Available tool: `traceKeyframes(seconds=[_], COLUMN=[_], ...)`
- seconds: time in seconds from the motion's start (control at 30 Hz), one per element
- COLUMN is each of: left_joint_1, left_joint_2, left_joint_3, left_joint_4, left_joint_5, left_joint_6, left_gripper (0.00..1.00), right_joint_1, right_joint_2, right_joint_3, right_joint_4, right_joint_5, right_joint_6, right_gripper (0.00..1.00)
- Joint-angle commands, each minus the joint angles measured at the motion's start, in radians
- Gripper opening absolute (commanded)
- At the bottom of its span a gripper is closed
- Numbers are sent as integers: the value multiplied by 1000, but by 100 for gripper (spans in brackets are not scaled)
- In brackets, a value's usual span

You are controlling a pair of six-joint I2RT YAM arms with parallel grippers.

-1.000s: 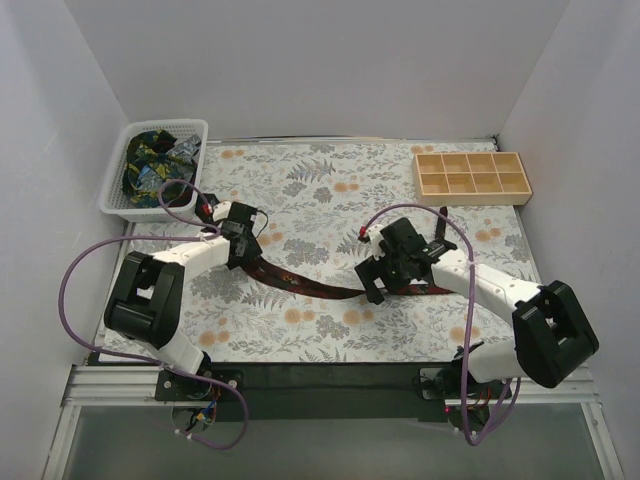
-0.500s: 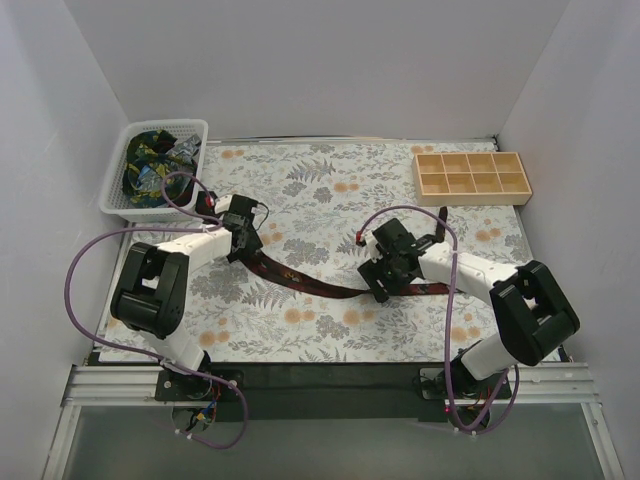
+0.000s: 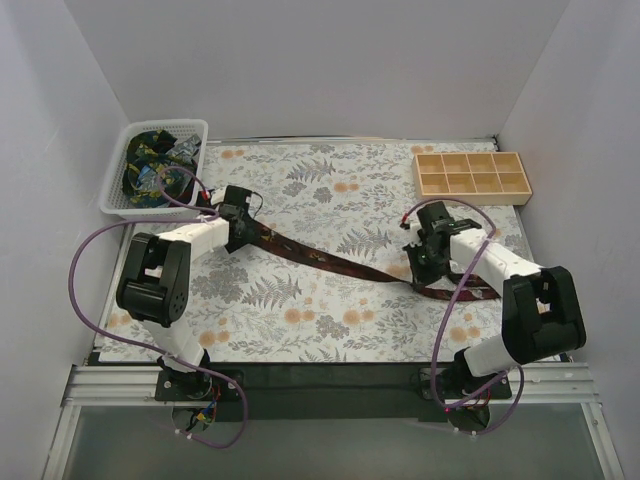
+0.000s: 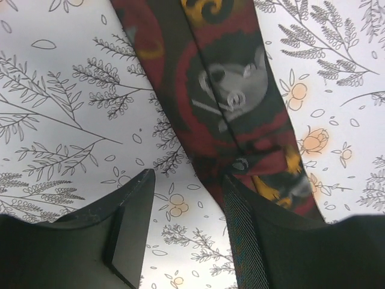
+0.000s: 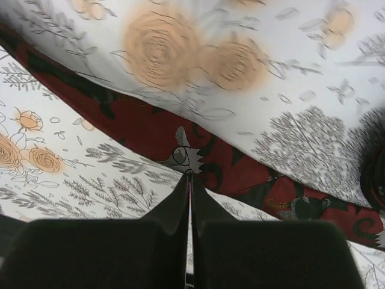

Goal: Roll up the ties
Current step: Flatten the tie

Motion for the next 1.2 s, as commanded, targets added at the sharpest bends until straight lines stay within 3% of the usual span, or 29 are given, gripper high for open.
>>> traceKeyframes(seconds=[0.0,0.07,0.2,0.33,0.5,0.6,0.73,0.83,0.97,1.17], left_joint_1=[10,10,8,8,8,-5,-112,-221,-321,-525], left_joint_2=[14,13,-9,-117,-226,-259,-292,-292,-268,-156], left_joint_3=[30,33,33,17,-52,-70,-79,-64,-39,54], left_joint_4=[10,16,25,36,77,91,152,186,240,307], left_joint_5=[43,87,138,157,201,244,299,331,430,433], left_joint_6=[-24,-37,-52,-32,40,113,258,363,474,690], left_gripper=[45,45,51,58,68,76,86,91,92,92], right_joint_1=[-129,-188,-224,-253,-301,-321,-364,-393,-393,-396], right_joint_2=[-15,15,19,-13,-75,-119,-135,-122,-80,-41], right_joint_3=[46,66,98,155,173,141,126,142,149,121], right_joint_4=[-129,-157,-151,-132,-108,-80,-42,-16,10,57], right_joint_5=[-103,-131,-98,45,163,220,223,205,149,125], right_joint_6=[18,10,43,94,145,166,168,123,103,113], right_gripper=[1,4,19,37,40,53,54,69,70,69])
